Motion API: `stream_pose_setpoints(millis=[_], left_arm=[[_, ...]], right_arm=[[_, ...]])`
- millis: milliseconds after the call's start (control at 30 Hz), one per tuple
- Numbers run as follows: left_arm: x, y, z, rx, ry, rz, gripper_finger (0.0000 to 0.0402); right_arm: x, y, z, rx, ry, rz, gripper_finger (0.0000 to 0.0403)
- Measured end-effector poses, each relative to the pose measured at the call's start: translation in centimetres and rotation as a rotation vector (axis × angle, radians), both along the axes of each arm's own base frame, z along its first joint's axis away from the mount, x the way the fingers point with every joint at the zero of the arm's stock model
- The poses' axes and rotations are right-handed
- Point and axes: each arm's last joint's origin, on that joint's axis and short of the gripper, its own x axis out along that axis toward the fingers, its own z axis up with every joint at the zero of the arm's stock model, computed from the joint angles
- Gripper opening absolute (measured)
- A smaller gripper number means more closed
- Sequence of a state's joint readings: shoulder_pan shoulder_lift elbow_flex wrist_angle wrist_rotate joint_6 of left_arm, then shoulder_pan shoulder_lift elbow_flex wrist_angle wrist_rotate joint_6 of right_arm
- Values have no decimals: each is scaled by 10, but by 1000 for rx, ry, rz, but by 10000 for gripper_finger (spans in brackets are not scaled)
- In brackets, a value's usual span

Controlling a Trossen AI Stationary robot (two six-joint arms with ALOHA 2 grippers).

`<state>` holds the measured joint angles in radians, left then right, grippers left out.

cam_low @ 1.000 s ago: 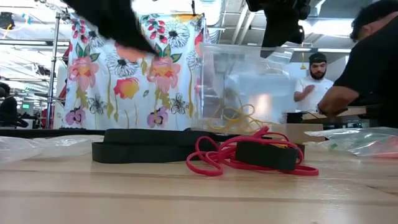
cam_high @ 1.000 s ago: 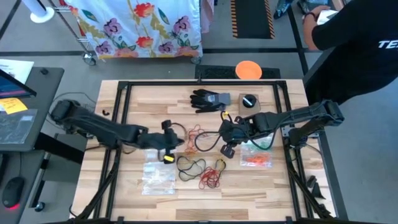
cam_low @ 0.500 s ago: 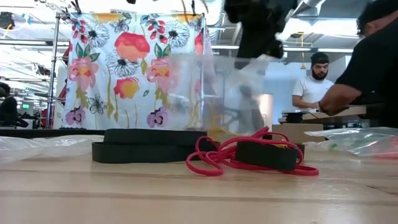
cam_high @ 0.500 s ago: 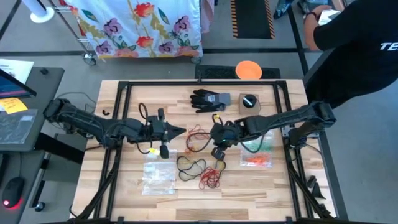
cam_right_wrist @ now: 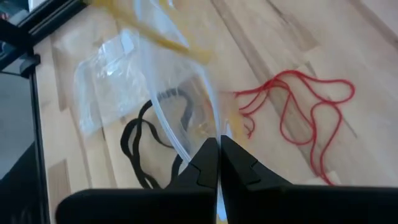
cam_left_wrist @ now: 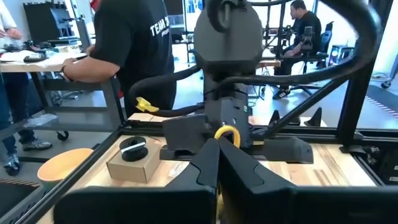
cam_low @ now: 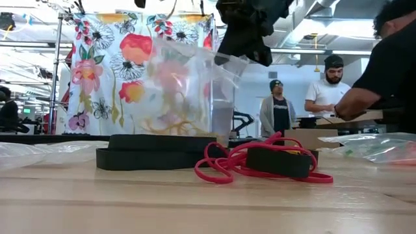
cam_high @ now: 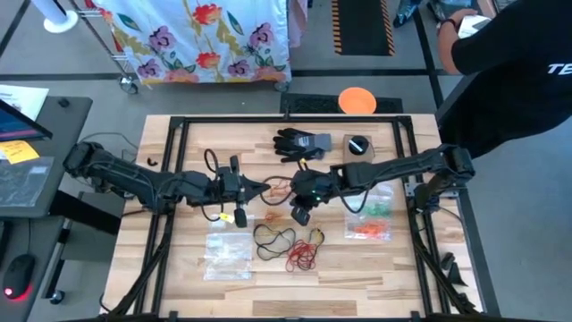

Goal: Sort rubber bands
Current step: Put the yellow rubber band into the transparent zip bag

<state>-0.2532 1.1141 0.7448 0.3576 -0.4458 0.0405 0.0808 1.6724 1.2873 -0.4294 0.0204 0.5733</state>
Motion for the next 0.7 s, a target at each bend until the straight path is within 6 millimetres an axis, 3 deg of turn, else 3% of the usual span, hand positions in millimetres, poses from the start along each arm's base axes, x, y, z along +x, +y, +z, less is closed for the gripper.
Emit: stream_pose_setpoints(millis=[700], left_arm=[[0,0,4,9,-37,-15,0]], right_arm=[[0,-4,1,12,-3,7,5]])
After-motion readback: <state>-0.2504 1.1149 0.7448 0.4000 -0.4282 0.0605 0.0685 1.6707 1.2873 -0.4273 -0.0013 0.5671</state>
